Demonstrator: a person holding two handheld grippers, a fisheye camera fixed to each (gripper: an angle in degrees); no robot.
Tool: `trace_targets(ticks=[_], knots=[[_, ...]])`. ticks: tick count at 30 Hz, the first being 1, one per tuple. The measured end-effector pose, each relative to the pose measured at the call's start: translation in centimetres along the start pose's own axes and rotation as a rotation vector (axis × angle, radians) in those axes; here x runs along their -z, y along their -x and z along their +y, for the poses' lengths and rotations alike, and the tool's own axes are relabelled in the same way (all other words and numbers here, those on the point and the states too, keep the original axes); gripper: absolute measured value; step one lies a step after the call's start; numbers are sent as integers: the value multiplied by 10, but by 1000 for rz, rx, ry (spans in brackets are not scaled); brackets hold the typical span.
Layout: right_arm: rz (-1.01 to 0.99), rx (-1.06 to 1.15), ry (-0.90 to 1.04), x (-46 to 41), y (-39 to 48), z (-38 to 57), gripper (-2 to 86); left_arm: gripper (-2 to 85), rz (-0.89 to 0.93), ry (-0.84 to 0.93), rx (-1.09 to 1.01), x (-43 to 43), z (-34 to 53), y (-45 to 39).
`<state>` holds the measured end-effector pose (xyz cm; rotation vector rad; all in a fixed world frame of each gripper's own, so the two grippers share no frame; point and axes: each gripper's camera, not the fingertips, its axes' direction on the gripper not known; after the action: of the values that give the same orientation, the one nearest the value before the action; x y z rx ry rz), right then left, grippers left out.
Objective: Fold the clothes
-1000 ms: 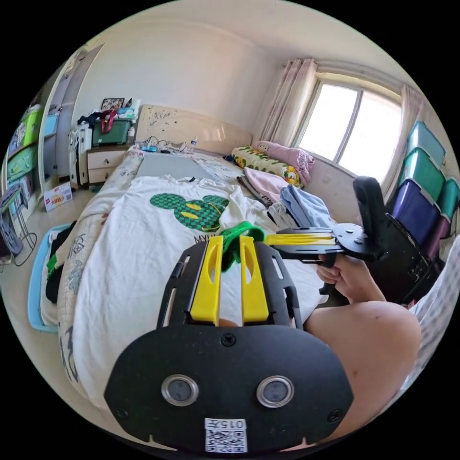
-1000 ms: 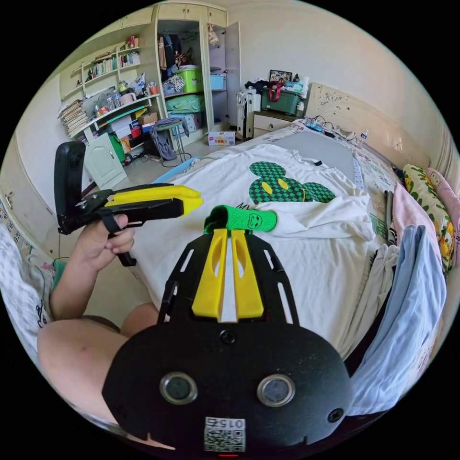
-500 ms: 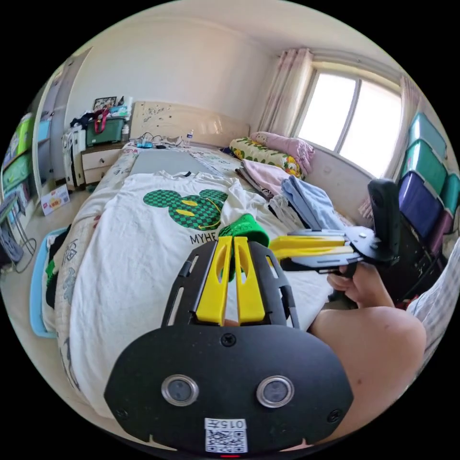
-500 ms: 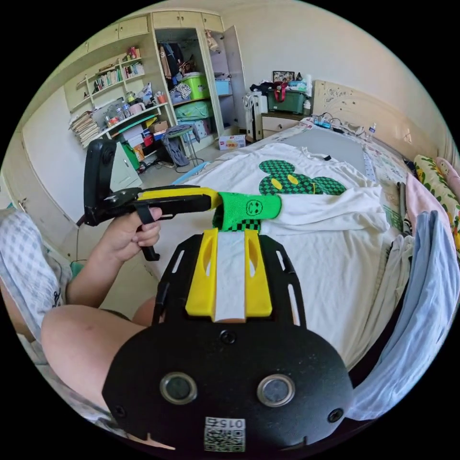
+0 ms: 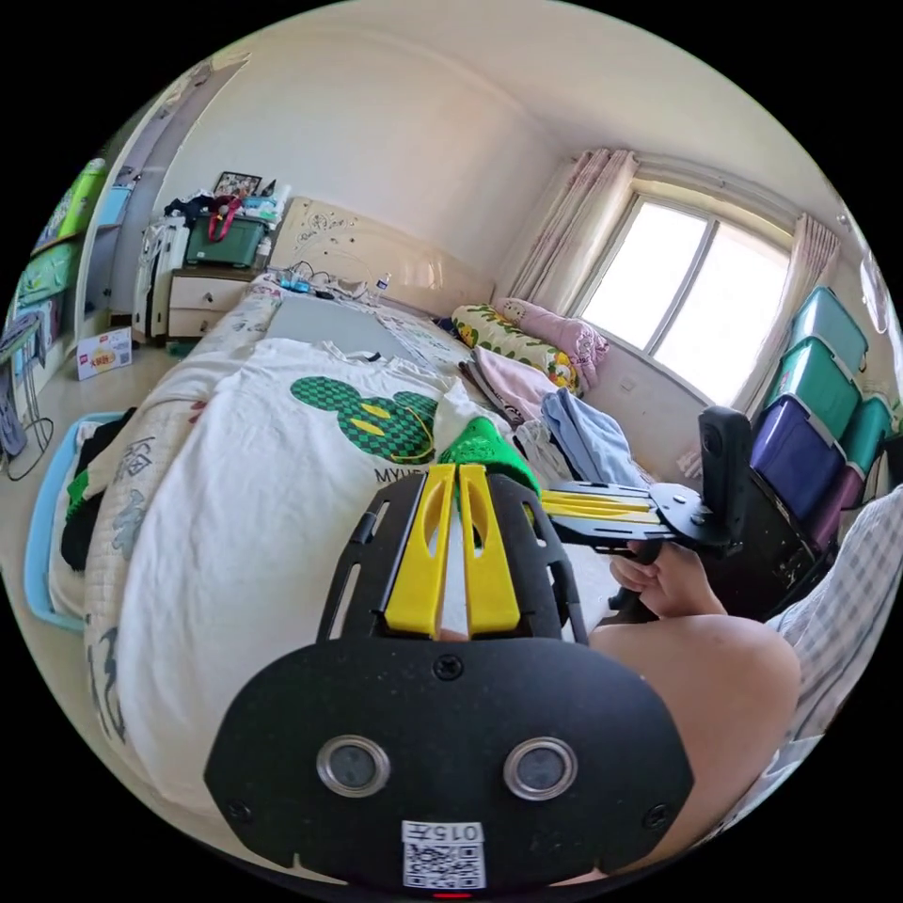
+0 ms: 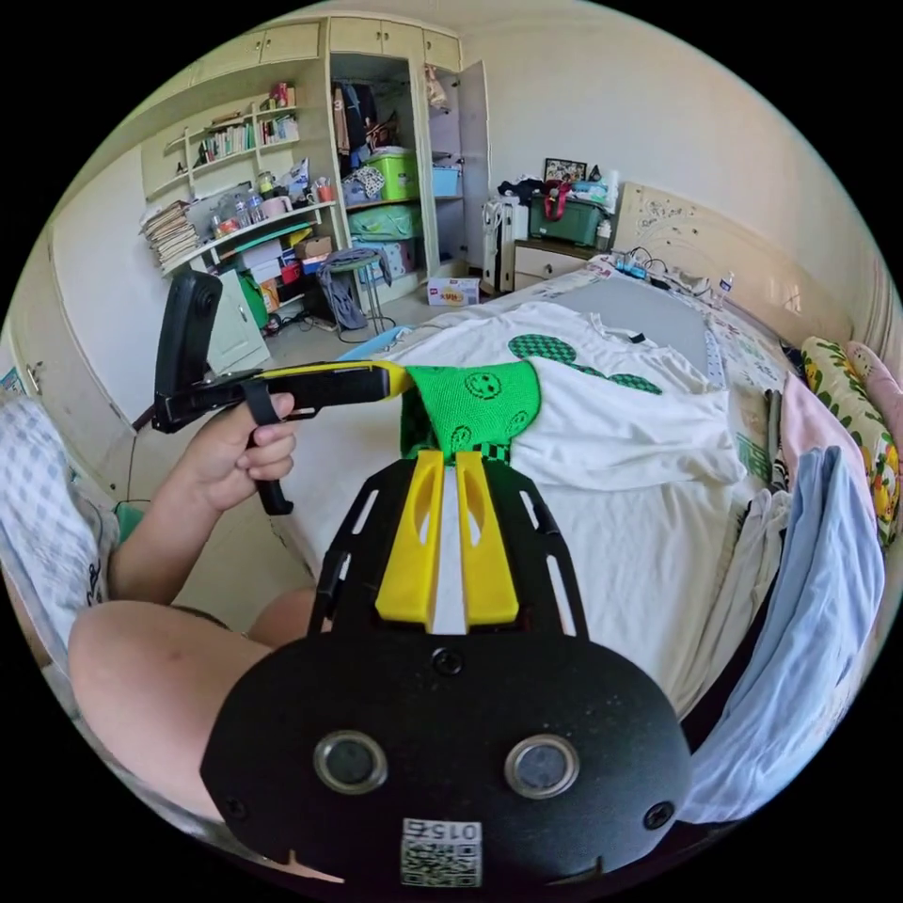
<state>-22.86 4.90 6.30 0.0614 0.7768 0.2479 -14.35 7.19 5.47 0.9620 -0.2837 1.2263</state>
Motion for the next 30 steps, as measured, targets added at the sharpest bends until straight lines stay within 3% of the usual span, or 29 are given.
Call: trace_targets(ticks=[10,12,15,19,24,30], knots=[[-263,112,10,-25,9,-6,-7,1,-152,174,-31,29,13,19],[-218,94,11,-24,-4,-3,-6,2,-120,216,-55,26,17,18],[25,35,35,-18,-43,-3,5,8,20,318,-124,20,14,11],[213,-22,92,-9,-116,-26,46,61,-69,434,-180,22,-5,13],[252,125,272,-52,-167,-81,93,83,-120,307,-200,16,-85,29],[311,301,469,-154,-178,-123,104,90,-7,337,-225,-148,-214,28]])
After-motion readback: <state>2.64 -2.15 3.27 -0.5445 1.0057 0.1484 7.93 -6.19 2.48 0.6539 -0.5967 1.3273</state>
